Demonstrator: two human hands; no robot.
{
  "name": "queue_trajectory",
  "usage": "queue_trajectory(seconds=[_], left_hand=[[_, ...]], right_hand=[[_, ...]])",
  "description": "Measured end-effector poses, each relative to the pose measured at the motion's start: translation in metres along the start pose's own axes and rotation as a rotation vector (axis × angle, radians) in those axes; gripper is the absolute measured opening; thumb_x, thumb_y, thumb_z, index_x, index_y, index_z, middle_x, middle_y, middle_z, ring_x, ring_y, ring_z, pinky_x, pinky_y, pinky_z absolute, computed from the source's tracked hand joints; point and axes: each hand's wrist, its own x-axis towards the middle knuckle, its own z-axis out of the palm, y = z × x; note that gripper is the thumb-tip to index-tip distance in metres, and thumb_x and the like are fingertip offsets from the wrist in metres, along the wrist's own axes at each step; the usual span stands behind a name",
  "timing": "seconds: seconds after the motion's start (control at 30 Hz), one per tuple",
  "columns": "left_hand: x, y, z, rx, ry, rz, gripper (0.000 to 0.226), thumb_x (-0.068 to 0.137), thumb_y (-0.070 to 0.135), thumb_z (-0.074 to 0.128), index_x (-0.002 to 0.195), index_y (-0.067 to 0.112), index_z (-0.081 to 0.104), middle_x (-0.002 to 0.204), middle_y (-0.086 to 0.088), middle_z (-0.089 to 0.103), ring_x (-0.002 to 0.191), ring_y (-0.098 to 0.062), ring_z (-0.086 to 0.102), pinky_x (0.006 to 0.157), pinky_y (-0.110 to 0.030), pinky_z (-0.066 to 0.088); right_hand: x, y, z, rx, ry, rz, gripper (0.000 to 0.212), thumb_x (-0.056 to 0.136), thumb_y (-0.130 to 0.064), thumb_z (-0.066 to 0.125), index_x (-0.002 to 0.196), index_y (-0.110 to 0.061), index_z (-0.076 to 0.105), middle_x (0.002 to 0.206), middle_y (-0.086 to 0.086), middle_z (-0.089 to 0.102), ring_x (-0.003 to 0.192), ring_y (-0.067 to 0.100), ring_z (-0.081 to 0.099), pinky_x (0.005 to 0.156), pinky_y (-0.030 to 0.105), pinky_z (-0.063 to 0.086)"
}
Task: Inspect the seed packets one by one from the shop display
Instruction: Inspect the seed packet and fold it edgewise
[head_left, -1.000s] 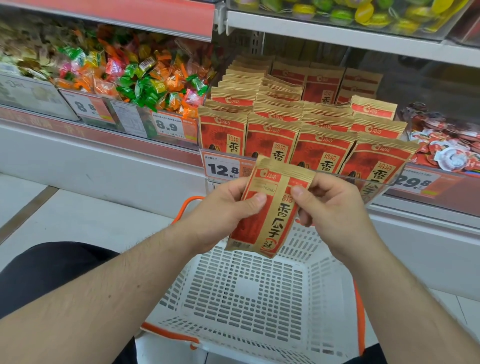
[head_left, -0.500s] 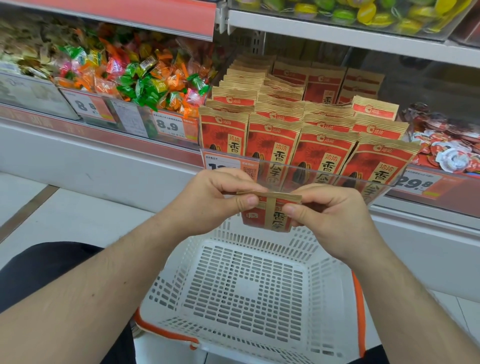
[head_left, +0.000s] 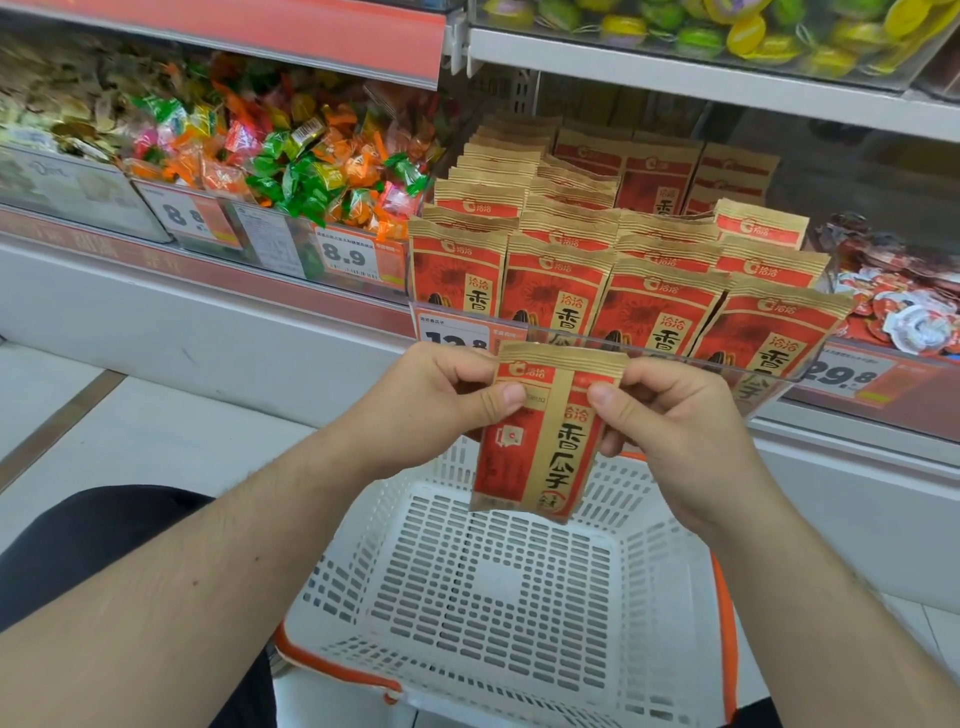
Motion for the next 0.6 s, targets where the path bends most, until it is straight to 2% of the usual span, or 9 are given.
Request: queue_trajectory(seconds=[0.07,0.13,0.2,0.27,0.33,0.4,0.47,0.6], left_hand=[[0.0011,0.0034,0.0014,-0.066,0.019,-0.041,0.028,0.078,0.025,0.064,0.096,0.007,0.075,0.094,-0.007,0.077,0.085,-0.02,0.074,0.069,-0.029,0.059],[0.0028,0.004,0.0021,-0.131,0.066,-0.075,0.028,0.077,0.026,0.063,0.098,0.011,0.075,0.094,-0.008,0.077,0.083,-0.019,0.073,0.068,-0.033,0.061],[0.0038,0.005,0.0039,-0.188,0.096,-0.108,0.03,0.078,0.027,0.062,0.1,0.01,0.074,0.094,-0.007,0.077,0.083,-0.019,0.073,0.068,-0.035,0.061],[0.0039,0.0056,0.0059,-0.229,0.1,-0.134,0.032,0.079,0.028,0.062,0.102,0.01,0.073,0.095,-0.006,0.077,0.084,-0.019,0.073,0.066,-0.033,0.061],[0.003,0.0058,0.0063,-0.235,0.073,-0.178,0.034,0.079,0.029,0.062,0.106,0.01,0.072,0.101,-0.008,0.076,0.091,-0.021,0.073,0.07,-0.038,0.062],[0.0002,0.0048,0.0061,-0.197,-0.01,-0.238,0.039,0.079,0.029,0.064,0.113,0.012,0.07,0.108,-0.009,0.075,0.097,-0.023,0.072,0.073,-0.043,0.062],[-0.0033,0.0046,0.0075,-0.183,-0.1,-0.274,0.041,0.079,0.028,0.066,0.118,0.014,0.067,0.111,-0.007,0.075,0.098,-0.025,0.073,0.069,-0.04,0.062],[-0.005,0.0096,0.0092,-0.235,-0.104,-0.262,0.041,0.079,0.027,0.065,0.119,0.015,0.066,0.11,-0.01,0.074,0.093,-0.027,0.074,0.065,-0.042,0.062]], right_hand=[[0.0009,0.0025,-0.0025,-0.056,-0.066,0.032,0.015,0.077,-0.026,0.077,0.089,-0.018,0.073,0.075,-0.004,0.073,0.061,0.012,0.061,0.061,0.025,0.051],[0.0008,0.0056,-0.0041,-0.129,-0.149,0.08,0.022,0.077,-0.029,0.078,0.097,-0.018,0.073,0.092,0.0,0.076,0.08,0.023,0.068,0.075,0.033,0.058],[-0.0006,0.0078,-0.0038,-0.148,-0.208,0.134,0.027,0.079,-0.031,0.077,0.102,-0.017,0.072,0.1,0.004,0.075,0.096,0.026,0.07,0.087,0.041,0.057],[-0.0005,0.0078,-0.0033,-0.116,-0.205,0.163,0.027,0.078,-0.026,0.069,0.102,-0.014,0.071,0.099,0.006,0.076,0.096,0.024,0.072,0.085,0.038,0.058],[0.0001,0.0059,-0.0035,-0.067,-0.173,0.18,0.024,0.079,-0.02,0.067,0.101,-0.012,0.071,0.095,0.007,0.076,0.09,0.023,0.073,0.078,0.035,0.059],[0.0005,0.0041,-0.004,0.021,-0.139,0.208,0.027,0.077,-0.021,0.065,0.102,-0.009,0.07,0.093,0.01,0.077,0.085,0.024,0.074,0.071,0.033,0.06],[0.001,0.0032,-0.005,0.09,-0.115,0.233,0.031,0.077,-0.022,0.064,0.103,-0.007,0.07,0.093,0.013,0.076,0.082,0.025,0.074,0.065,0.031,0.058],[0.0,-0.0009,-0.0089,0.123,-0.165,0.274,0.036,0.082,-0.024,0.067,0.114,-0.007,0.065,0.101,0.015,0.075,0.089,0.03,0.073,0.068,0.035,0.061]])
